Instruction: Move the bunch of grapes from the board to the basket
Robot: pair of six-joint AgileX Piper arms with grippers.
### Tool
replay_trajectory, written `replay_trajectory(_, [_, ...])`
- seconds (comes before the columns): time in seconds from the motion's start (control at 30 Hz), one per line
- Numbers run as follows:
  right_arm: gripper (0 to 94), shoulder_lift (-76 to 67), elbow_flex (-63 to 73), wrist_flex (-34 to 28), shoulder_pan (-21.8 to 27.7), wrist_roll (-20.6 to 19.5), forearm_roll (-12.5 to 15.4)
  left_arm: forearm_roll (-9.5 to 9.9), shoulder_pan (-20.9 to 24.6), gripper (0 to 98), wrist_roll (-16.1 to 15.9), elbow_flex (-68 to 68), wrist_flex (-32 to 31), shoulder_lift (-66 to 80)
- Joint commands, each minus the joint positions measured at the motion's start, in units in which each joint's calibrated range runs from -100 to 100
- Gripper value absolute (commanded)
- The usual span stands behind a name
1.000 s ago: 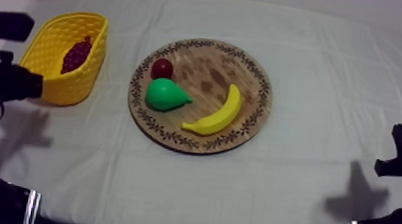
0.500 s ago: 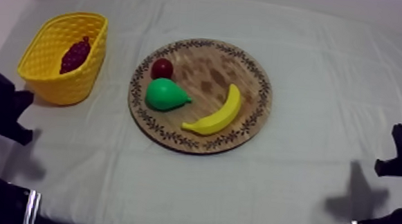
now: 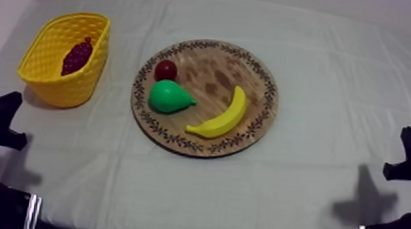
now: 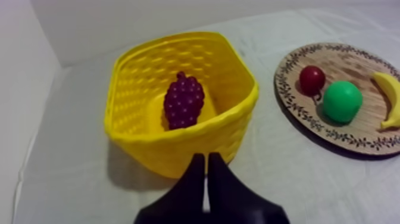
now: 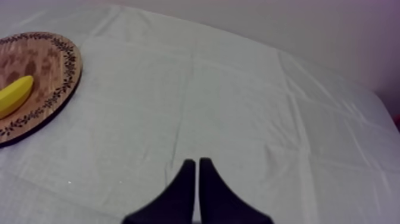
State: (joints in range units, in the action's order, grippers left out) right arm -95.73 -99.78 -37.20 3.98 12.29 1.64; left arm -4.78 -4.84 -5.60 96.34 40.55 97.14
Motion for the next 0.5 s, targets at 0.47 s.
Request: replay_trajectory(0.47, [0.5,0.0,0.0,0.0,0.0,0.0,0.0,1.12,6.6,0.0,1.1,0.2,0.8,2.7])
